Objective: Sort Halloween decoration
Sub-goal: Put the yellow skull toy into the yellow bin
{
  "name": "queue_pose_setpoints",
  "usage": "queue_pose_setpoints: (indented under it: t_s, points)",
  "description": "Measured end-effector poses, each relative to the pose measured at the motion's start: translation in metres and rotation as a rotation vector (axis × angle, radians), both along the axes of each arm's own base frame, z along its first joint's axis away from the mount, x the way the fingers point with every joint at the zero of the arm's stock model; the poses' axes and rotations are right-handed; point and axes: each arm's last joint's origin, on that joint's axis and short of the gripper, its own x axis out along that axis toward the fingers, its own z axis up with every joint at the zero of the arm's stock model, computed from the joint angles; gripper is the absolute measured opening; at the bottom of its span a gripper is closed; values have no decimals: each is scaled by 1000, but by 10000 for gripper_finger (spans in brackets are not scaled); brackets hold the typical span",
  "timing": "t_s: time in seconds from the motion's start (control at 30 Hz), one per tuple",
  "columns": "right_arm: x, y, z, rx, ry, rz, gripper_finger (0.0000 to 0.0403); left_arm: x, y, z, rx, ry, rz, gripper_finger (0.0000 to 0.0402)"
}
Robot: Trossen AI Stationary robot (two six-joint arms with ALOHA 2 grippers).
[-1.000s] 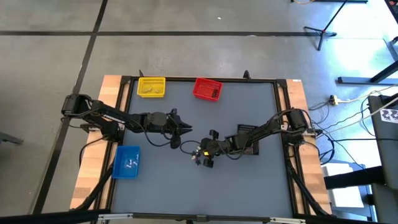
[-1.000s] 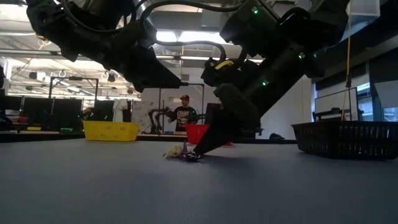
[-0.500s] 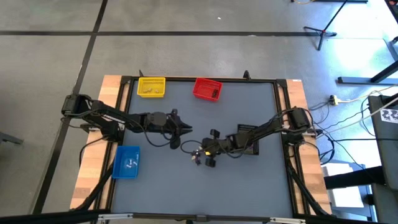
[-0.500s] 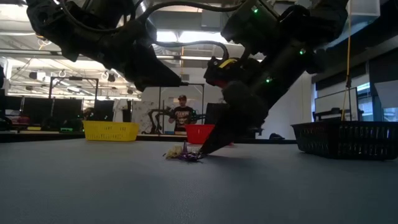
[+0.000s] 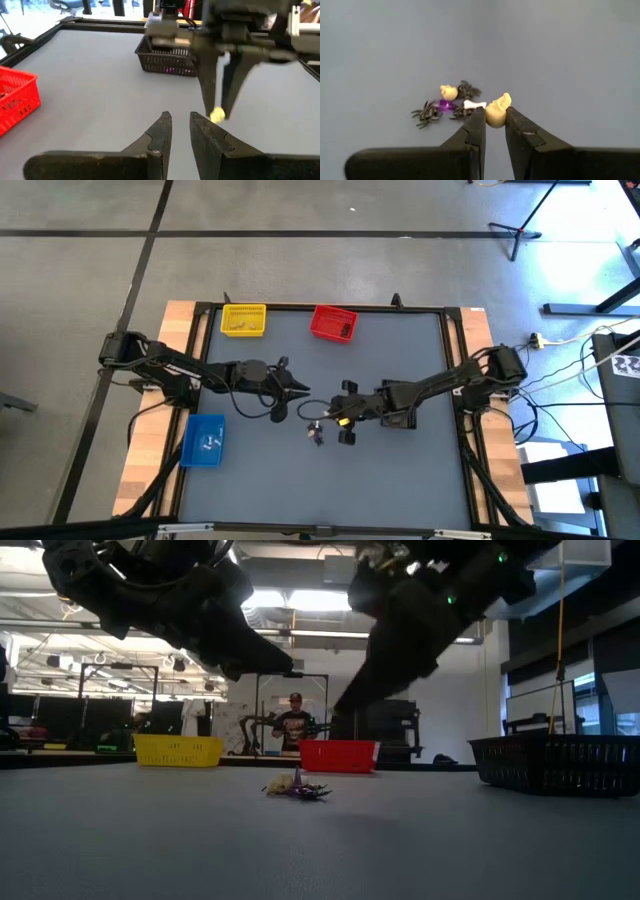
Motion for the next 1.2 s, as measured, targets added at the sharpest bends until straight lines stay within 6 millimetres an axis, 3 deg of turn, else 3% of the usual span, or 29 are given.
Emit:
queue_pose_setpoints:
  t_s: [0.3, 0.63, 0.87, 1.2]
  points:
    - [-5, -23, 36, 119, -103, 30, 53, 3, -7, 10, 110, -109, -105, 63]
    - [-3, -47, 56, 404, -195, 80, 53, 2, -35, 16, 515, -199, -290, 63]
    - [0, -49, 63, 509, -241, 91, 53, 2, -42, 20, 577, -235, -274, 63]
    - [0, -49, 62, 513, -234, 92, 53, 3, -42, 26, 515, -293, -247, 63]
